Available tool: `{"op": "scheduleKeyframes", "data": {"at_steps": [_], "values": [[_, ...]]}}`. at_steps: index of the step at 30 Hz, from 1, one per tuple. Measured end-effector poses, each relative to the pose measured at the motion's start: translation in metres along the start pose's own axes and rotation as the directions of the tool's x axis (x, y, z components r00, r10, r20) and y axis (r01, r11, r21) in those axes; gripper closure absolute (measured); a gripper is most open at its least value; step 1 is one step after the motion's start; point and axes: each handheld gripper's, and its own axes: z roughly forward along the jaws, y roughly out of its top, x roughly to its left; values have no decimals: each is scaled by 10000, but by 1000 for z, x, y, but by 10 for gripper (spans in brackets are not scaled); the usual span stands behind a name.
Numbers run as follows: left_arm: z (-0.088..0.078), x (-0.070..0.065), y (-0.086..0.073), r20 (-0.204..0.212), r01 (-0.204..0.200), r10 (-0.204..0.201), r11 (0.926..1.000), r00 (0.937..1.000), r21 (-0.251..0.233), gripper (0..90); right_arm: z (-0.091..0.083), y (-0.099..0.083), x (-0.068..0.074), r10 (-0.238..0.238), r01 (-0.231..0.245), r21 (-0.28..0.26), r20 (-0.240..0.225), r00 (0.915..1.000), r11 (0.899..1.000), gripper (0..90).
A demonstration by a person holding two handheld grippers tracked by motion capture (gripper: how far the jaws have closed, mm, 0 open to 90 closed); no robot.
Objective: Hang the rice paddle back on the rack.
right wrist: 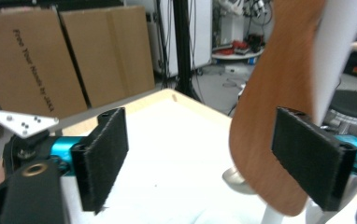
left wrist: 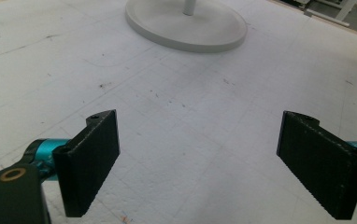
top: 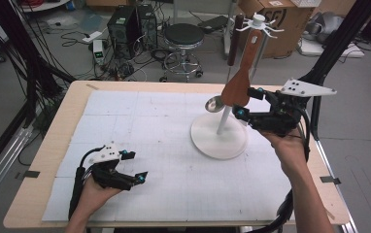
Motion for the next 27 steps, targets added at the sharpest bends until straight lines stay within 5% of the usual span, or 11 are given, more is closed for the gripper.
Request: {"op": "scheduleKeyframes", "data": {"at_steps": [15, 16, 27], "values": [[-2, 1, -1, 16, 113, -113, 9999, 9999, -27, 120, 15, -46, 6, 398, -362, 629, -571, 9976, 9974, 71], [-2, 1, -1, 36, 127, -126, 9999, 9999, -13, 115, 18, -52, 7, 385, -339, 799, -566, 9977, 9962, 3], [-3, 1, -2, 49, 207, -207, 9998, 9998, 19, 68, 27, -76, 13, 393, -276, 1312, -875, 9954, 9910, 3]]}}
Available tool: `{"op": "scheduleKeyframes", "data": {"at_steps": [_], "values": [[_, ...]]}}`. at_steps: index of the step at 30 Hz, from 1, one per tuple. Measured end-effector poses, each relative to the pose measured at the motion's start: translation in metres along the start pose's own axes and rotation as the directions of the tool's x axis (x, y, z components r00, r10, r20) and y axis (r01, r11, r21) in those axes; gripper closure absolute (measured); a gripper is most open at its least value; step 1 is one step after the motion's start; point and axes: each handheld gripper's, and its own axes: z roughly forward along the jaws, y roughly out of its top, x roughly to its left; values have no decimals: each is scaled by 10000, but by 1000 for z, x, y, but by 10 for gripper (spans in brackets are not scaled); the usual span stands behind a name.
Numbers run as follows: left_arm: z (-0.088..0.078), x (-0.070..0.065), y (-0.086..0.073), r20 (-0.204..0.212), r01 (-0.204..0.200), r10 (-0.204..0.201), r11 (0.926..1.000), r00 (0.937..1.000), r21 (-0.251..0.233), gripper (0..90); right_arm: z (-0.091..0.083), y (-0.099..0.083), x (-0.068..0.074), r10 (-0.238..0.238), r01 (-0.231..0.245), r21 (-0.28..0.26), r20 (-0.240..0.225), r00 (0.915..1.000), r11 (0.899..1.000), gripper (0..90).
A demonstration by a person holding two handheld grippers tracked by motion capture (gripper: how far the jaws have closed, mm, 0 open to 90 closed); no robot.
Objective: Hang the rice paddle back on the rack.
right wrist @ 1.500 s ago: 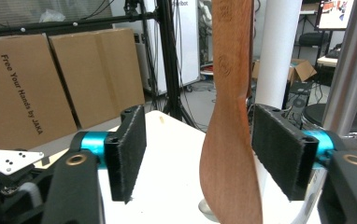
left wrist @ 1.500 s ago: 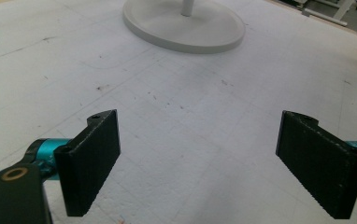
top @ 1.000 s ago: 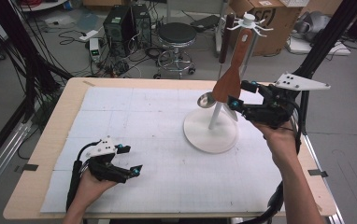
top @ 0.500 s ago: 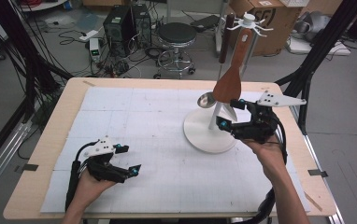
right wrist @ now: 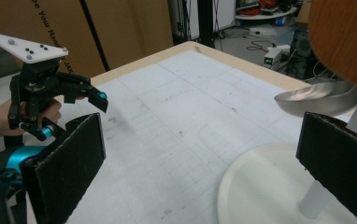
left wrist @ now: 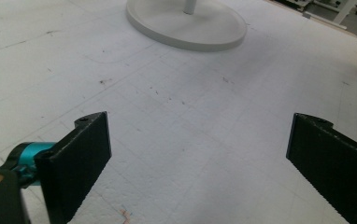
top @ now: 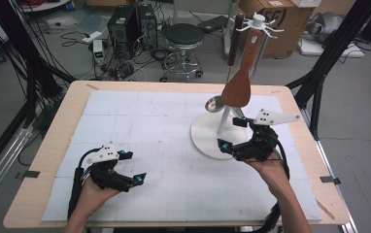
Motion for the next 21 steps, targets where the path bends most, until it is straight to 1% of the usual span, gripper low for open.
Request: {"op": "scheduleKeyframes", "data": {"at_steps": [5, 7, 12, 14, 17, 18, 19, 21], "values": [[-1, 1, -1, -32, 33, -33, 10000, 10000, -67, 52, 3, -8, -1, 44, -45, 118, 112, 9999, 9999, 3], [-1, 2, -1, -110, 85, -85, 10000, 9999, -38, 17, 4, -12, -1, 61, -63, 184, 119, 9999, 9998, 3], [-1, 3, -2, -101, 138, -138, 9999, 9999, -33, 16, 6, -22, -1, 159, -162, 300, 98, 9998, 9994, 3], [-2, 4, -2, -143, 163, -164, 9999, 9998, -50, 17, 7, -29, -2, 171, -179, 393, 210, 9996, 9991, 3], [-2, 4, -3, -149, 167, -167, 9999, 9997, -40, 17, 7, -33, -2, 238, -247, 366, 235, 9994, 9990, 3], [-2, 4, -3, -158, 180, -181, 9998, 9997, -36, 17, 8, -38, -2, 273, -285, 399, 295, 9992, 9988, 3], [-2, 4, -3, -158, 186, -186, 9998, 9997, -46, 17, 8, -38, -2, 273, -285, 399, 295, 9992, 9988, 3], [-2, 5, -3, -157, 199, -199, 9998, 9997, -43, 17, 8, -44, -3, 322, -337, 469, 339, 9989, 9983, 3]]}}
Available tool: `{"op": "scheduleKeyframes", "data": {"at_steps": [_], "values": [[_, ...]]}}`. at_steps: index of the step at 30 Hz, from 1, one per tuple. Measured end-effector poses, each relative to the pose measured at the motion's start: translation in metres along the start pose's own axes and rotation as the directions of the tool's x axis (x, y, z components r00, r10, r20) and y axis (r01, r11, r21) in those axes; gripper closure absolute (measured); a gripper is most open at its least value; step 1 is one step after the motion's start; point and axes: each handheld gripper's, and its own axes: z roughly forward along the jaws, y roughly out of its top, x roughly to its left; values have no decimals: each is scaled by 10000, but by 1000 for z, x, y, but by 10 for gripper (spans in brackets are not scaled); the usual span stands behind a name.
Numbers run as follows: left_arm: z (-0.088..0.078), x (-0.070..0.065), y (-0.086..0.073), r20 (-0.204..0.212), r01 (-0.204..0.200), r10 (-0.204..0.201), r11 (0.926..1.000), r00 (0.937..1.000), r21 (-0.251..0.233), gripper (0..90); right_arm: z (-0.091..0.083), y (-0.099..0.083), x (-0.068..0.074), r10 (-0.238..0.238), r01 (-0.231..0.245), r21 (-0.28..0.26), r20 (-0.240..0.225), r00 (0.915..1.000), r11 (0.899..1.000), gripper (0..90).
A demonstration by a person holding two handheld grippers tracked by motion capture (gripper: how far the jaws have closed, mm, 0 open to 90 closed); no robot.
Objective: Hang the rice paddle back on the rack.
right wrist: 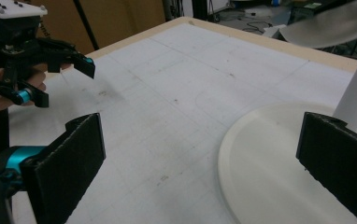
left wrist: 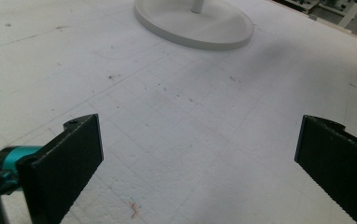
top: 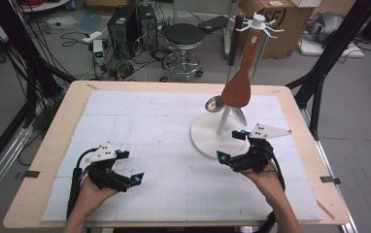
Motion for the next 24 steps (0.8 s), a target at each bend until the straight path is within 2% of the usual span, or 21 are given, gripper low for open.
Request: {"op": "scheduleKeyframes", "data": {"at_steps": [24], "values": [[-1, 1, -5, 8, 41, -41, 9999, 10000, 151, 17, -13, -49, -4, 594, -597, 88, 343, 9976, 9982, 3]]}}
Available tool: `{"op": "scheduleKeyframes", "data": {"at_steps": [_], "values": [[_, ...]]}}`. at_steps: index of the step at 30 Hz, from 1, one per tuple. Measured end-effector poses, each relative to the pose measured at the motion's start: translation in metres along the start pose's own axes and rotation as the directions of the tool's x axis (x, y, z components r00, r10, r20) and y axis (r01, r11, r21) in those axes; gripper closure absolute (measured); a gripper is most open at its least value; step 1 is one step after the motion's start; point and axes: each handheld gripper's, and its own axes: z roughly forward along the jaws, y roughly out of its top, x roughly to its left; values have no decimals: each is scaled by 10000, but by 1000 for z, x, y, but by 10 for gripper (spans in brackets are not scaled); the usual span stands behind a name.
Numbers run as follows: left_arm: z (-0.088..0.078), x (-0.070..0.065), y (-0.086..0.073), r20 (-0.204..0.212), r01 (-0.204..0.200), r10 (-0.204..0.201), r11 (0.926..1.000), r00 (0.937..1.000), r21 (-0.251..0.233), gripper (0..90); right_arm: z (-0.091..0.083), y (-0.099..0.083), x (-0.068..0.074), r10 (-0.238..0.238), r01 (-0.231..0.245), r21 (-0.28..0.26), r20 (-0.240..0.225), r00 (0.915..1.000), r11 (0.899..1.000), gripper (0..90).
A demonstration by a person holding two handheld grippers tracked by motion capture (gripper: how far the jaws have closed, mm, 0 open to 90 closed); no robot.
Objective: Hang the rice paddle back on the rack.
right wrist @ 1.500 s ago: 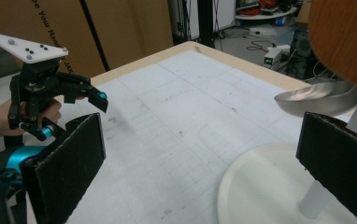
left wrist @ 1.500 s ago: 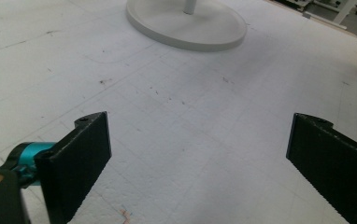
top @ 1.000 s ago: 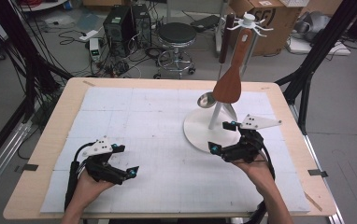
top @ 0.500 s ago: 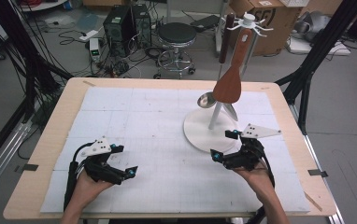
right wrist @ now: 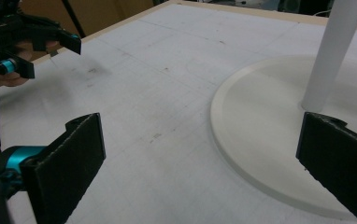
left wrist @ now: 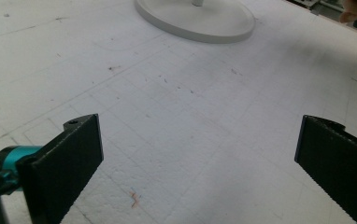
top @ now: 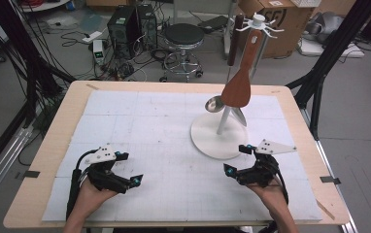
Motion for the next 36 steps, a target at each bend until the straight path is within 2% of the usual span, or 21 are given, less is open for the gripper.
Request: {"op": "scheduleKeyframes", "data": {"at_steps": [16, 25, 35, 36], "values": [[-1, -2, -3, 27, 10, -10, 10000, 10000, 26, 17, -16, -19, -2, 87, -84, -79, 439, 9990, 9999, 3], [0, -1, -5, 67, 37, -38, 10000, 10000, 60, 17, -21, -31, -5, 363, -363, -11, 643, 9973, 9993, 3], [3, -2, -9, 165, 111, -114, 9998, 9998, 184, 16, -24, -42, -4, 319, -317, -34, 893, 9955, 9995, 3], [4, -2, -9, 183, 75, -79, 9997, 9998, 230, 17, -25, -45, -4, 303, -305, 6, 1028, 9942, 9995, 3]]}}
